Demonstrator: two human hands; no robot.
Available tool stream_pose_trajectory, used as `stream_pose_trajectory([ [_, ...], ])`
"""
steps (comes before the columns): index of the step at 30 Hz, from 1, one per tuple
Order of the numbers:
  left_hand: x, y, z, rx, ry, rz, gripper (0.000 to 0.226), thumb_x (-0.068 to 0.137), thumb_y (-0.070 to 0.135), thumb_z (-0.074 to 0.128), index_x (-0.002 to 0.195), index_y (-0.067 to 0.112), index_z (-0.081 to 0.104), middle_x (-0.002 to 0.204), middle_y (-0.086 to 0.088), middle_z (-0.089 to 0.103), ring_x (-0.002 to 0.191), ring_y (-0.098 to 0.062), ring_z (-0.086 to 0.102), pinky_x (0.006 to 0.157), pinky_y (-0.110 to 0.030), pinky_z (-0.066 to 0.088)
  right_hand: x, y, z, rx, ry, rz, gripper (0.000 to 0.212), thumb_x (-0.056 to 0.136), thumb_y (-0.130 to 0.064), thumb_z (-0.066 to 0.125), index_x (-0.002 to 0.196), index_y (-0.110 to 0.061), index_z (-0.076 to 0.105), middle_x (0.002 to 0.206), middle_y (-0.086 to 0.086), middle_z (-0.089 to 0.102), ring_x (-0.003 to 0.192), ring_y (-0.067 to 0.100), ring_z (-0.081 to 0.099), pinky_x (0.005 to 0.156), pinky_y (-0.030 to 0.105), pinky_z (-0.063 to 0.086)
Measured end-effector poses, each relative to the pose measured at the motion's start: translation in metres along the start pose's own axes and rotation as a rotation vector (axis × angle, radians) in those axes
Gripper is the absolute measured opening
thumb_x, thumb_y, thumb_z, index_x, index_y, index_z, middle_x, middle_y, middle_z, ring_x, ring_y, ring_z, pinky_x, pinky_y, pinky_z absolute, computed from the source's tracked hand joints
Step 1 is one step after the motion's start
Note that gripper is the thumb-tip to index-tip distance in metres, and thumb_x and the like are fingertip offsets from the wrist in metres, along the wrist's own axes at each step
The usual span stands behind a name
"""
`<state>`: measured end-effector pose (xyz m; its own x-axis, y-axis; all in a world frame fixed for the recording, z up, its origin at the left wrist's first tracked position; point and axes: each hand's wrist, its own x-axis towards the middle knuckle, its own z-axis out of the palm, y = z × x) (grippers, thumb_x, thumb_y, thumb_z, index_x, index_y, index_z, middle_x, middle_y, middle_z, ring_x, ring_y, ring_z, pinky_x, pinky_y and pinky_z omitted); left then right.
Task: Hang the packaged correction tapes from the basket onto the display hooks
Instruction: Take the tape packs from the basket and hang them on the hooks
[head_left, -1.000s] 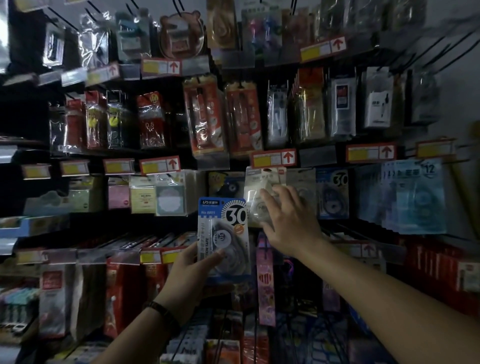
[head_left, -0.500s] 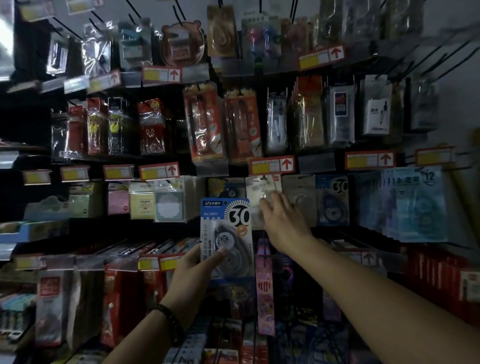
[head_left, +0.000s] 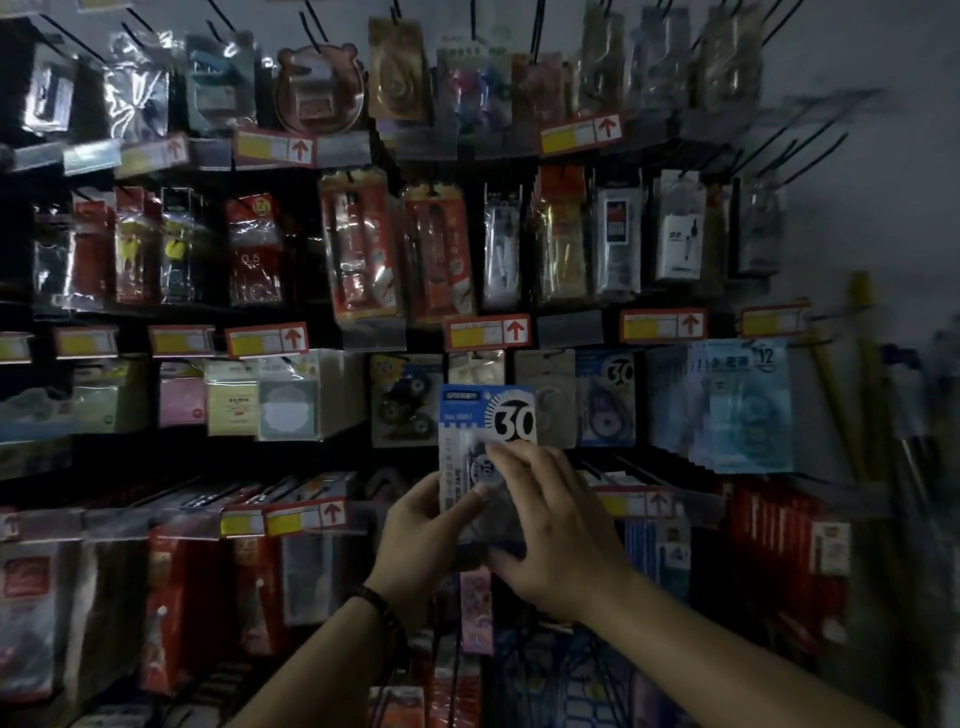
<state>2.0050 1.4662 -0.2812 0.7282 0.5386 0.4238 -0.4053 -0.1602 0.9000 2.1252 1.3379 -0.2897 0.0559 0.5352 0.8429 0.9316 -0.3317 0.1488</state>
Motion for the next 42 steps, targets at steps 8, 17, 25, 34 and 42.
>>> stream_pose_trajectory([
  [8,0.020,-0.005,0.031,0.449,-0.046,0.056,0.019,0.095,0.038,0.075,0.111,0.028,0.077,0.101,0.000,0.081,0.096,-0.023,0.078,0.090,-0.048,0.064,-0.020,0.049,-0.025,-0.035,-0.027,0.186,0.085,0.090,-0.057,0.061,0.161,-0.019,0.033,0.156,-0.005,0.034,0.146,0.021,0.037,0.104,0.039,0.054],
  [17,0.024,0.010,0.044,1.114,-0.045,0.338,0.014,0.089,0.038,0.064,0.101,0.036,0.071,0.096,0.017,0.076,0.092,-0.010,0.072,0.080,-0.038,0.061,-0.027,0.123,-0.060,-0.142,-0.083,0.379,0.084,0.095,-0.042,0.066,0.164,-0.021,0.023,0.157,-0.006,0.022,0.145,0.020,0.031,0.098,0.031,0.051],
  [25,0.033,0.017,0.055,1.208,-0.067,0.374,0.015,0.091,0.041,0.066,0.105,0.037,0.070,0.103,0.018,0.073,0.096,-0.011,0.070,0.084,-0.041,0.061,-0.010,0.147,-0.067,-0.185,-0.071,0.341,0.079,0.096,-0.030,0.066,0.162,-0.017,0.025,0.162,-0.001,0.020,0.146,0.026,0.028,0.109,0.044,0.049],
  [34,0.036,0.006,0.056,1.198,-0.093,0.316,0.016,0.090,0.039,0.066,0.105,0.038,0.071,0.105,0.017,0.075,0.099,-0.012,0.071,0.086,-0.040,0.061,0.004,0.160,-0.069,-0.217,-0.160,0.320,0.081,0.095,-0.044,0.063,0.162,-0.022,0.023,0.154,-0.003,0.024,0.143,0.023,0.029,0.102,0.046,0.054],
  [42,0.041,-0.008,0.053,1.183,-0.104,0.318,0.016,0.091,0.040,0.068,0.106,0.037,0.072,0.106,0.016,0.076,0.099,-0.009,0.071,0.086,-0.038,0.062,0.023,0.159,-0.062,-0.252,-0.291,0.417,0.083,0.093,-0.035,0.066,0.162,-0.026,0.022,0.157,0.002,0.027,0.145,0.024,0.029,0.096,0.041,0.051],
])
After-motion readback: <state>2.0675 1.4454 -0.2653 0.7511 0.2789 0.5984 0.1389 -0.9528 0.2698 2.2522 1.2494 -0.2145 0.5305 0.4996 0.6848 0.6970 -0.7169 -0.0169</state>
